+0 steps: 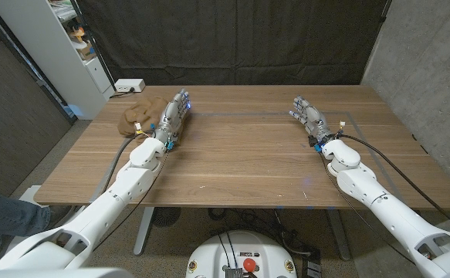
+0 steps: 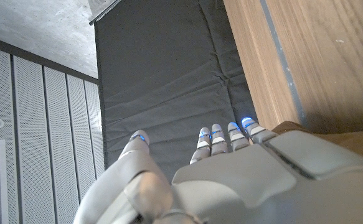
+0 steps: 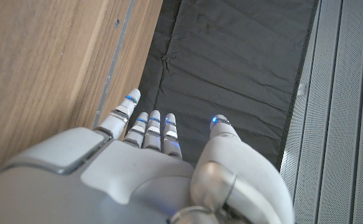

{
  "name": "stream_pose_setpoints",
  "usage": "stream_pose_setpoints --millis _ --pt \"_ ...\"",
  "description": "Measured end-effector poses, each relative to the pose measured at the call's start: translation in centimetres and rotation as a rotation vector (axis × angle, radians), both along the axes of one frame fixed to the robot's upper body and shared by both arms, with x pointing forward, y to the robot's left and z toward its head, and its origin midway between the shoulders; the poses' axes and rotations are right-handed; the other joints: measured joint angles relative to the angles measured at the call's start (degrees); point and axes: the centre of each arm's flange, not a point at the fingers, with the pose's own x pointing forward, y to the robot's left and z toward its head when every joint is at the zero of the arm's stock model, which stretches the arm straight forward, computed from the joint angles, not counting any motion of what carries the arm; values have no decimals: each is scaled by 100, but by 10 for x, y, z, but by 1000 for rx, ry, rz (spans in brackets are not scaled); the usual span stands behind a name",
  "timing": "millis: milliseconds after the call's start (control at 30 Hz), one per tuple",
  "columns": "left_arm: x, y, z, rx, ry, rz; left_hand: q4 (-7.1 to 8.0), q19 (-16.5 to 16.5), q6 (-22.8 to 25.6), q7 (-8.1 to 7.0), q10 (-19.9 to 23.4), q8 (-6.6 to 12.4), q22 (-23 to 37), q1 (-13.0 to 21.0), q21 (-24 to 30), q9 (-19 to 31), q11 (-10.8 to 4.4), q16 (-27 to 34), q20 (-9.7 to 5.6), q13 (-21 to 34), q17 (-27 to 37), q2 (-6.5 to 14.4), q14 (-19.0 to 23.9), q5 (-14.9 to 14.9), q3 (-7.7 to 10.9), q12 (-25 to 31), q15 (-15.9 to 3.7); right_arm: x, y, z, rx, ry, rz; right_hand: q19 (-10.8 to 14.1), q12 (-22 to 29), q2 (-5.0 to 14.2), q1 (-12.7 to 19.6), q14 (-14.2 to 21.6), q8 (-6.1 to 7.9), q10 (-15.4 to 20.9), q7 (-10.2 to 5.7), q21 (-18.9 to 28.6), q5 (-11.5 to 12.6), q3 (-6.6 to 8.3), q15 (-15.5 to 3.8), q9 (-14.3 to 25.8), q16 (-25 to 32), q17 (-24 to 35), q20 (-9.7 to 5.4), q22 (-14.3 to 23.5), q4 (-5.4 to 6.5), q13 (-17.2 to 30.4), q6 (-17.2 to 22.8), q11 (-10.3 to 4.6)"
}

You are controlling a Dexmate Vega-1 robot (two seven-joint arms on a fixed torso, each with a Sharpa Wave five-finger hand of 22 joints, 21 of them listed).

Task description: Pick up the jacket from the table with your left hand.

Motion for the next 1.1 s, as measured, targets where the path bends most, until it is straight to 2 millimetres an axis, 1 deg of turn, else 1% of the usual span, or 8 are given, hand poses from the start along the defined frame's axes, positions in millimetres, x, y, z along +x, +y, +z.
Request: stream_pose_setpoints --millis 100,133,233,633,700,800,1000,1100 --pt "-2 1 2 3 -7 2 0 0 0 0 0 0 0 23 0 0 0 0 0 0 0 23 0 0 0 0 0 0 0 0 1 1 -1 0 0 0 0 0 0 24 0 0 0 0 0 0 0 0 0 0 0 0 0 -23" --pt "-3 2 3 4 -9 2 0 0 0 0 0 0 0 23 0 0 0 0 0 0 0 23 0 0 0 0 0 0 0 0 1 1 -1 0 0 0 0 0 0 44 0 0 0 0 0 0 0 0 0 0 0 0 0 -4" --pt "-4 3 4 8 -14 6 -24 0 0 0 20 0 0 23 0 0 -21 0 0 0 0 23 0 0 24 0 0 0 1 -1 4 2 0 0 0 0 0 2 0 44 0 0 0 0 -2 0 0 0 0 0 0 0 0 -4" --pt "-15 7 15 51 -47 32 -24 0 -1 0 20 0 -1 53 22 -1 -21 0 0 -1 0 53 0 0 24 0 0 2 3 -5 6 10 -1 0 0 0 0 30 0 44 -31 0 0 -18 -31 -1 0 -1 0 -1 -17 -1 31 -3" --pt "-16 8 16 57 -48 37 -49 0 -1 0 20 0 -1 53 22 -1 -21 -1 0 -1 -1 53 20 0 48 0 20 3 3 -4 5 10 -1 -1 0 0 0 30 0 44 -31 0 0 -18 -31 -1 0 -1 0 -1 -17 -1 31 -3" --pt "-18 10 17 62 -53 39 -48 1 -1 0 20 0 -1 53 22 -1 -21 -1 0 -1 -1 53 20 0 48 0 20 3 3 -4 4 10 -2 31 0 0 0 30 0 44 -31 0 0 -18 -31 -1 0 -1 31 -1 -16 -1 30 -3" --pt "-23 15 19 74 -63 53 -48 1 -1 0 20 0 -1 75 22 -1 -21 -1 0 -1 -1 76 20 0 48 -1 20 4 4 -5 1 13 -5 31 0 0 0 34 0 56 -52 0 0 -18 -26 -1 44 -1 32 -1 -16 -1 52 9" --pt "-25 18 20 78 -67 55 -48 1 20 -21 20 0 -1 75 22 -1 -21 -1 0 -1 -1 75 20 -1 48 -1 20 4 4 -5 -1 13 -5 31 0 0 0 83 0 93 -31 -24 0 -18 -22 -1 45 -1 32 -1 -16 -2 92 -14"
